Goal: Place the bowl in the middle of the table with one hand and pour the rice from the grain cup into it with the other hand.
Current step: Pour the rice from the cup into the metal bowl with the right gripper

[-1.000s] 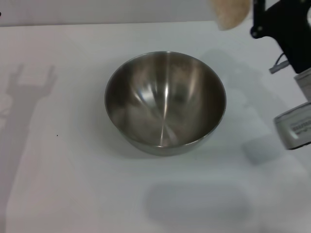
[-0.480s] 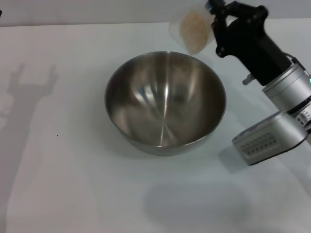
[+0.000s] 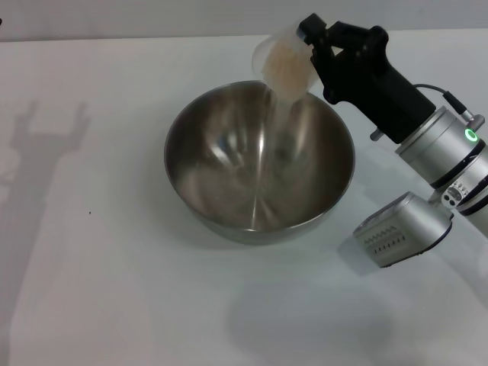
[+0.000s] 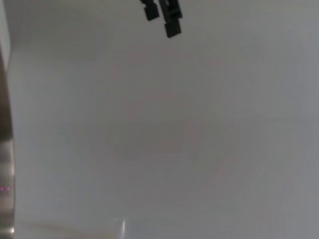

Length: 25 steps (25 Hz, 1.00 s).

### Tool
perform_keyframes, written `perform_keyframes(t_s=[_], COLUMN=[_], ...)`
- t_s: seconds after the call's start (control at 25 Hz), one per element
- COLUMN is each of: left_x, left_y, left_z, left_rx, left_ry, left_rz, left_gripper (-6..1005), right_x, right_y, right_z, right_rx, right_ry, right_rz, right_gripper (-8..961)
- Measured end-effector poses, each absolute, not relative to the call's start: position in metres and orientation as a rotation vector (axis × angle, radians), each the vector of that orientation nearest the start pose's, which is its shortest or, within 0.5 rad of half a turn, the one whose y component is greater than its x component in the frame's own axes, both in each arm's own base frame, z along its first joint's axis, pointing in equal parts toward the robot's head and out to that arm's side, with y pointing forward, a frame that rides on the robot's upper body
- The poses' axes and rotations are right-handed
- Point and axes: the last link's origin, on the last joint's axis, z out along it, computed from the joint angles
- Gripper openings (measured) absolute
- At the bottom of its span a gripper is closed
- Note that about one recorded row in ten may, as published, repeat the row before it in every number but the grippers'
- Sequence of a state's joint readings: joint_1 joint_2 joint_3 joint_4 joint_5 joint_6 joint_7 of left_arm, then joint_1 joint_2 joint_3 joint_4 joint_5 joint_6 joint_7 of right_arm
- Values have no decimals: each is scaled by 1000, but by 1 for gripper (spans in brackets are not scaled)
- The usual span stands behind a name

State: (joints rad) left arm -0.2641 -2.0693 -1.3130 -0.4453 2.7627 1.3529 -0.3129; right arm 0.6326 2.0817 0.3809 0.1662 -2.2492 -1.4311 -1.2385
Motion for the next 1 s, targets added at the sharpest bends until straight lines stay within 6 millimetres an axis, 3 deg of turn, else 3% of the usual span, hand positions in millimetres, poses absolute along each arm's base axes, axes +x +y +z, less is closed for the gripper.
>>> perform_keyframes(t_s=[1.0], left_x=[-292], left_y=[315], left_z=[35], left_rx=[-1409], left_ry=[-415], left_rz=[-1101], left_gripper=[862], right_x=[204], right_y=[337], right_z=[-68], right_rx=[-1351], right_ry=[-1432], right_rz=[17], right_gripper=[12])
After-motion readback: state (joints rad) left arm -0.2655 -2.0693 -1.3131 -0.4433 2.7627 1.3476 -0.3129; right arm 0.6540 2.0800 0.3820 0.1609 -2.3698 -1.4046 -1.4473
